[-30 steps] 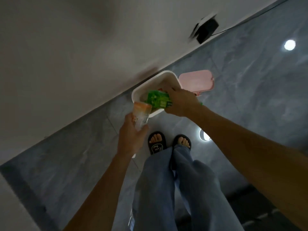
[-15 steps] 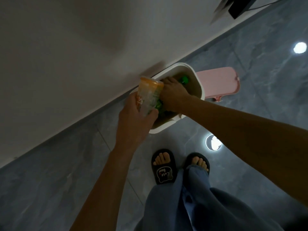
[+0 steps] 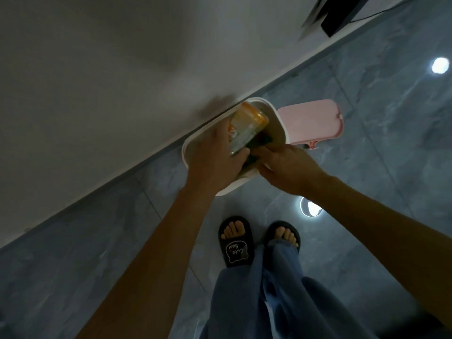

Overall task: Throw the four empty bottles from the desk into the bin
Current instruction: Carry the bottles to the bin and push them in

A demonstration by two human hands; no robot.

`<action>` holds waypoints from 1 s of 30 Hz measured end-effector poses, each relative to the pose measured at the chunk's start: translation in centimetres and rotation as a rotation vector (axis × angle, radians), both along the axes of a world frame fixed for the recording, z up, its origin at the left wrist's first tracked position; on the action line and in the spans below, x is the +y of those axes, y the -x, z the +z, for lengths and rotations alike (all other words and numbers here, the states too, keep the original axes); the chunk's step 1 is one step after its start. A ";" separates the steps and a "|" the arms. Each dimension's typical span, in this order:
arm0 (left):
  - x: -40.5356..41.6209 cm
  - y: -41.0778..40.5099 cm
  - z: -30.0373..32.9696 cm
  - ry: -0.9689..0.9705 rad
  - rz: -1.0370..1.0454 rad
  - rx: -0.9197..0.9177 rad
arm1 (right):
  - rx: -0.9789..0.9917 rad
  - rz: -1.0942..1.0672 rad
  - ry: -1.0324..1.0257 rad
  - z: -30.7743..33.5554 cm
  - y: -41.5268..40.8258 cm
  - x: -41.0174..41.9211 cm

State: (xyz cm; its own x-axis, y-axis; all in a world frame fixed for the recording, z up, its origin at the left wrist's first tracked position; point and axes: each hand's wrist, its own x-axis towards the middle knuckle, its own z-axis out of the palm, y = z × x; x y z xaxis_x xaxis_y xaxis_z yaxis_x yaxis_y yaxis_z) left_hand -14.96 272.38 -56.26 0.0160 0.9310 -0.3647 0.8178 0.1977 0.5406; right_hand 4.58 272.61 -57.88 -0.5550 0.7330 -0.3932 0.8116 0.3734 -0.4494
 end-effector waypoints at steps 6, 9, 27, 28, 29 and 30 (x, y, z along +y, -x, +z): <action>2.0 -2.8 -2.1 0.069 -0.221 0.088 | -0.013 0.146 -0.113 -1.6 -1.9 -1.1; 1.9 -2.6 -3.8 0.145 -0.230 0.098 | 0.014 0.183 -0.159 -2.6 -2.4 -0.9; -0.7 -5.4 -4.5 -0.123 0.029 0.014 | 0.221 0.014 -0.296 -1.8 -4.6 -2.0; -0.7 -6.5 -3.4 -0.195 0.060 -0.024 | 0.223 -0.053 -0.312 -1.5 -5.6 -2.1; -0.7 -7.8 -2.4 -0.264 0.069 -0.061 | 0.219 -0.135 -0.327 -1.3 -6.8 -2.3; -0.7 -9.4 -1.8 -0.326 0.046 -0.097 | 0.200 -0.225 -0.332 -1.3 -8.2 -2.4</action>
